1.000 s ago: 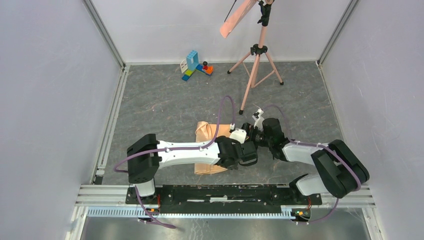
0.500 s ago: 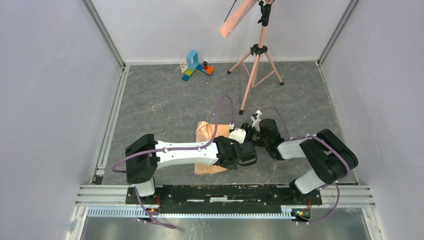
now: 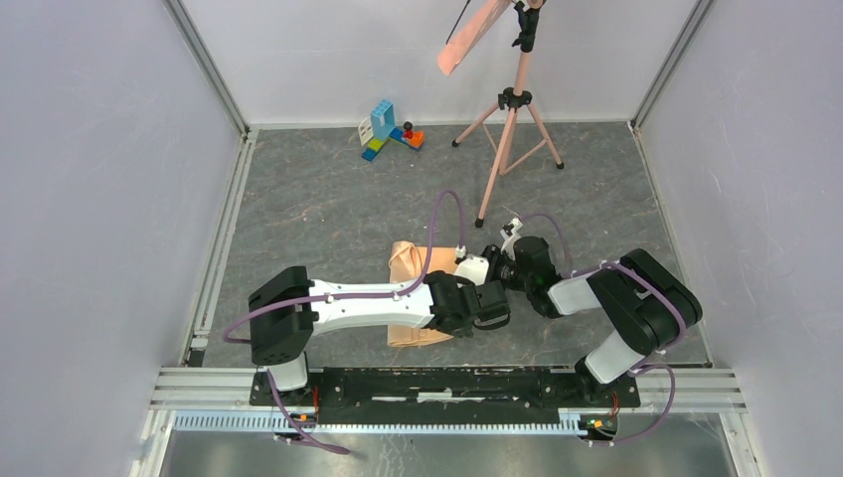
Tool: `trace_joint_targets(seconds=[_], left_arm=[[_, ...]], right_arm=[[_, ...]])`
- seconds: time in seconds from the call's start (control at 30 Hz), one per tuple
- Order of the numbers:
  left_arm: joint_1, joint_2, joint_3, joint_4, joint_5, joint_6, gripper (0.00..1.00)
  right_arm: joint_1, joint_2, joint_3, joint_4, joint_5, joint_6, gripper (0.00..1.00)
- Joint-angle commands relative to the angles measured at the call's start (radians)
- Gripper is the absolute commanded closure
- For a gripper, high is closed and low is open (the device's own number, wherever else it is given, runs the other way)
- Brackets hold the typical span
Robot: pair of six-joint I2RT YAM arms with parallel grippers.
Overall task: Fold the napkin into a case and place the utensils inside
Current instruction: Pick up the 2/3-rectangle-folded napkin at the center of the board.
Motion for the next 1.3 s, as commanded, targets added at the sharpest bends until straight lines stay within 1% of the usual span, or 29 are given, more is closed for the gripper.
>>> trace_joint_targets(seconds=[0.0,0.07,0.13,0.17,0.2,0.23,0.33,0.37,0.43,0.53,0.6,0.63,0.73,0.83,0.97,1.13,1.27], left_arm=[[0.002,-0.025,-0.006,0.046,0.014,0.047,0.98],[0.002,-0.023,-0.011,0.063,0.026,0.05,0.98],[0.003,-0.02,-0.013,0.079,0.041,0.05,0.97],[0.004,-0.019,-0.014,0.088,0.052,0.054,0.95],[0.004,-0.02,-0.018,0.096,0.061,0.053,0.91],[0.004,-0.034,-0.031,0.117,0.07,0.051,0.83],[0.015,-0.124,-0.125,0.219,0.097,0.041,0.58],[0.031,-0.164,-0.172,0.256,0.113,0.035,0.53],[0.087,-0.263,-0.278,0.363,0.178,0.013,0.46],[0.223,-0.416,-0.449,0.512,0.315,-0.019,0.43],[0.336,-0.489,-0.534,0.591,0.394,-0.031,0.44],[0.402,-0.511,-0.562,0.614,0.432,-0.031,0.46],[0.548,-0.526,-0.609,0.661,0.477,-0.024,0.61],[0.638,-0.494,-0.633,0.723,0.491,-0.019,0.73],[0.704,-0.443,-0.659,0.781,0.472,-0.029,0.83],[0.719,-0.336,-0.662,0.831,0.481,0.012,0.88],[0.721,-0.273,-0.682,0.851,0.461,0.02,0.9]], right_arm=[[0.003,0.017,0.033,0.046,0.044,-0.035,0.59],[0.002,0.03,0.034,0.072,0.039,-0.04,0.69],[0.003,0.041,0.027,0.118,0.025,-0.037,0.82],[0.003,0.044,0.023,0.133,0.023,-0.04,0.9],[0.003,0.044,0.019,0.147,0.024,-0.049,0.96],[0.003,0.044,0.017,0.161,0.022,-0.059,1.0],[0.002,0.044,0.024,0.154,0.015,-0.111,1.0],[0.002,0.044,0.032,0.142,0.014,-0.13,1.0],[0.003,0.049,0.048,0.111,0.01,-0.168,1.0],[0.003,0.048,0.068,0.083,0.004,-0.21,1.0],[0.003,0.046,0.083,0.056,0.007,-0.232,1.0],[0.004,0.043,0.092,0.038,0.012,-0.245,1.0],[0.007,0.033,0.116,-0.015,0.028,-0.277,1.0],[0.013,0.027,0.135,-0.056,0.042,-0.292,1.0],[0.037,0.013,0.18,-0.14,0.087,-0.327,1.0],[0.075,0.003,0.244,-0.243,0.16,-0.358,1.0],[0.106,-0.001,0.294,-0.315,0.205,-0.359,1.0]])
